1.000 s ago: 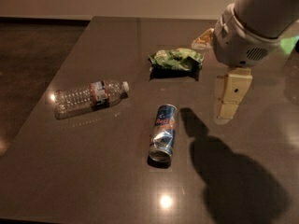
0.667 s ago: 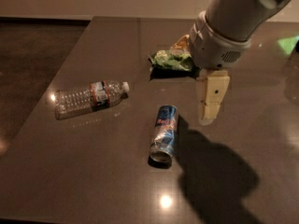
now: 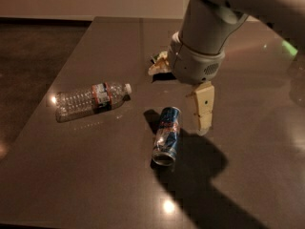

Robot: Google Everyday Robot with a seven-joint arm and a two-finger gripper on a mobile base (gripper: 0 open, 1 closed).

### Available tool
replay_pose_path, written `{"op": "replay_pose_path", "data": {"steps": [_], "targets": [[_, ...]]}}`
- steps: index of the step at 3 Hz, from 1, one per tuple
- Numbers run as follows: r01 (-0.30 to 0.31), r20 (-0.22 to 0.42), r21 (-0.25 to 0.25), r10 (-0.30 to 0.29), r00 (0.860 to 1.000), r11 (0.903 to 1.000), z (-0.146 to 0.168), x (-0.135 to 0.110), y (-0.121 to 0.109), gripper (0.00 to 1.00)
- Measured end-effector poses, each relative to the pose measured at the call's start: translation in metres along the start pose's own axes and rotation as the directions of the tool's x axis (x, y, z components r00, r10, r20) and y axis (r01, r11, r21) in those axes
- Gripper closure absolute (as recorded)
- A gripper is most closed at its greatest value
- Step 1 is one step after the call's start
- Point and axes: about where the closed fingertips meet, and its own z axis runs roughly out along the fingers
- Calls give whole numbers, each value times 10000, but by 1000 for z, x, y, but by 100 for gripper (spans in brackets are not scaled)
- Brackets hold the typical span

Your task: Pick redbull can

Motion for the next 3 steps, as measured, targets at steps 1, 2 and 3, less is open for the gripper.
{"op": "replay_pose_path", "data": {"steps": [1,2,3], "targets": [[1000,23,-403,-1000,9950,9942,16,-5,6,0],[1530,88,-628,-1527,9882,9862,29,-9,11,0],[1964,241,-778,-1951,9805,9774,40,-16,16,0]]}}
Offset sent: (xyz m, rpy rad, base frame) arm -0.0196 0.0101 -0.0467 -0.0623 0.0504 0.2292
